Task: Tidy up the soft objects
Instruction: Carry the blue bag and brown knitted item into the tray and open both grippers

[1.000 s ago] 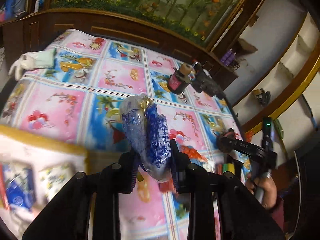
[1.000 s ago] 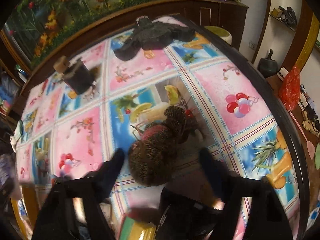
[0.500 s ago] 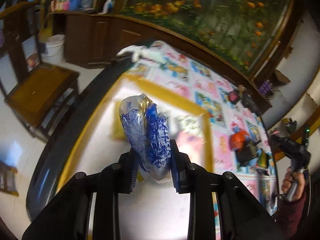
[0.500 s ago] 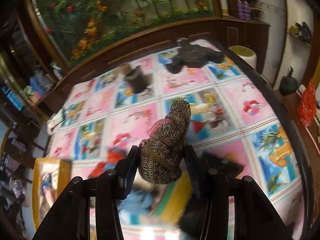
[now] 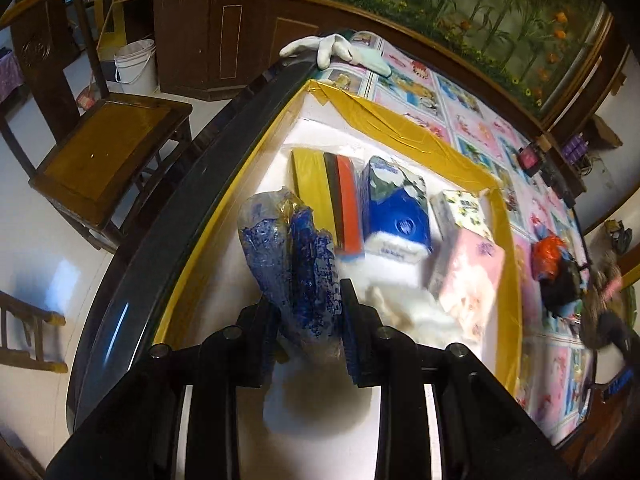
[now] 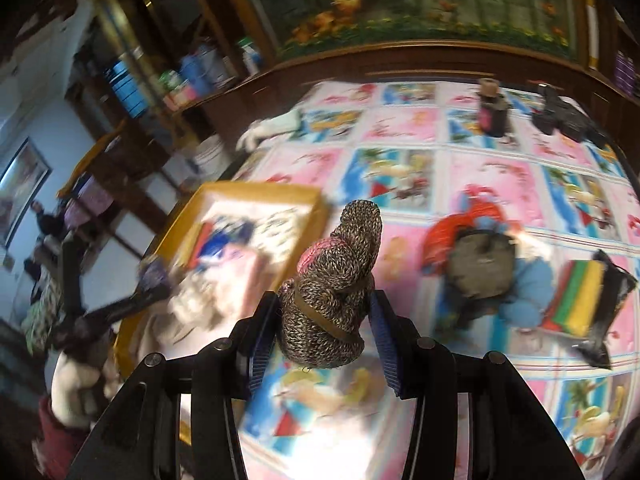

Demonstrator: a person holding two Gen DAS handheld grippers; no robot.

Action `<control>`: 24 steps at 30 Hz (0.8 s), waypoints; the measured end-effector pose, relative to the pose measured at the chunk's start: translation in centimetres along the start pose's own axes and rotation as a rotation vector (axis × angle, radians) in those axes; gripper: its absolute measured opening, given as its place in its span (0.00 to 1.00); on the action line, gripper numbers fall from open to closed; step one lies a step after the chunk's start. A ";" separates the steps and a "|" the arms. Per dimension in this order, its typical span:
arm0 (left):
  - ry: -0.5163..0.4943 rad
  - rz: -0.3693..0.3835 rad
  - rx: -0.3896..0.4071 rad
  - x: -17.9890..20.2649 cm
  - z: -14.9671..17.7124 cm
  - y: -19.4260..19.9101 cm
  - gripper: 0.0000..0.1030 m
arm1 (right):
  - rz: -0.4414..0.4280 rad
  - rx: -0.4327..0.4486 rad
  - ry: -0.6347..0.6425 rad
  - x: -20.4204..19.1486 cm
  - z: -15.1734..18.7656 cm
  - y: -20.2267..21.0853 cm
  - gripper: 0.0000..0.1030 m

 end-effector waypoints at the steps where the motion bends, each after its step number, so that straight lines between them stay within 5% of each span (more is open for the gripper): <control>1: 0.001 -0.010 -0.002 0.1 -0.5 -0.8 0.25 | -0.010 -0.010 0.023 -1.1 0.2 -0.3 0.44; 8: 0.058 0.083 0.048 0.1 -0.9 0.7 0.28 | -0.073 -0.088 0.153 -7.2 1.3 -3.0 0.44; 12: 0.042 0.091 0.134 -0.6 -0.3 4.4 0.41 | -0.107 -0.153 0.229 -9.8 2.5 -4.8 0.45; 20: 0.049 -0.042 0.316 -2.7 0.5 10.2 0.58 | -0.049 -0.242 0.242 -10.4 2.7 -9.7 0.49; 24: 0.018 -0.127 0.360 -2.9 0.9 11.3 0.60 | -0.056 -0.176 0.235 -10.9 1.8 -8.1 0.70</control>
Point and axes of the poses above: each gripper's, at about its wrist camera, not at the fingertips, and y roughly against the way its jaws point, x to its right, z to its underside, the point moved 10 cm from there along -y, roughly the way its jaws point, and after that the axes turned 6 degrees about y, right-handed, at the moved point
